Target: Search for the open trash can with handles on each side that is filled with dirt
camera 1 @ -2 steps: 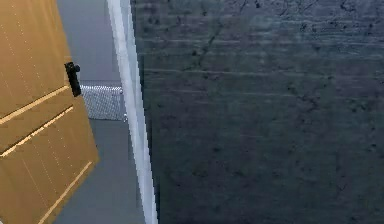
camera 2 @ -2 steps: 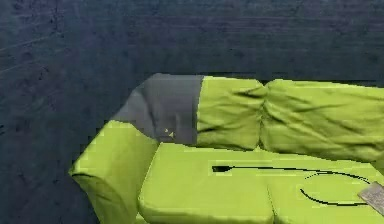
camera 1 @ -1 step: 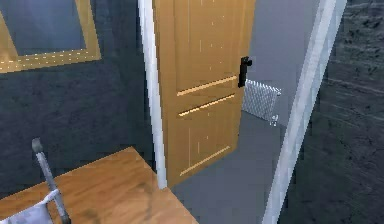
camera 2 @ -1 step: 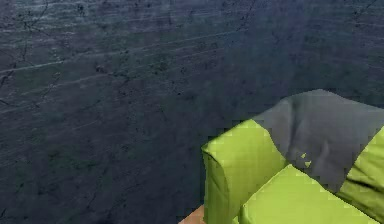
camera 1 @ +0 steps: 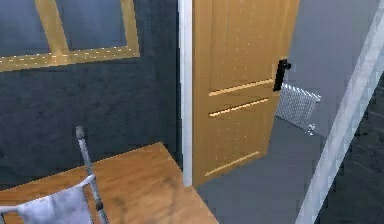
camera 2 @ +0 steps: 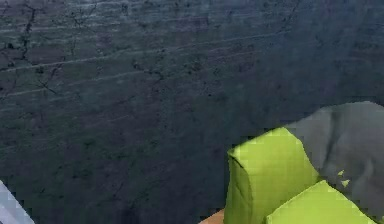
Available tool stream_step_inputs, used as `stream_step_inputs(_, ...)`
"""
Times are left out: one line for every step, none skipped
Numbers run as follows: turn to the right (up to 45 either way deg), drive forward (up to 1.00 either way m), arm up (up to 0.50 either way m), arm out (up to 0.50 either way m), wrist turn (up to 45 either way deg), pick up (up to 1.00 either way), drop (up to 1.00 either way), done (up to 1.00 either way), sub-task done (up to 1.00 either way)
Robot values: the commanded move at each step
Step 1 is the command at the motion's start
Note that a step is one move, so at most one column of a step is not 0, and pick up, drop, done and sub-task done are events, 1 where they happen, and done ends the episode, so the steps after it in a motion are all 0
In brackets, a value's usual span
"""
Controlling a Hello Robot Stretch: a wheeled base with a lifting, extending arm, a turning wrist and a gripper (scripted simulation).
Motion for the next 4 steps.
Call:
stream_step_inputs(0.0,0.65,0.00,0.00,0.0,0.00,0.00,0.00,0.00)
stream_step_inputs(39.0,0.00,0.00,0.00,0.0,0.00,0.00,0.00,0.00)
stream_step_inputs(0.0,0.45,0.00,0.00,0.0,0.00,0.00,0.00,0.00)
stream_step_inputs(45.0,0.00,0.00,0.00,0.0,0.00,0.00,0.00,0.00)
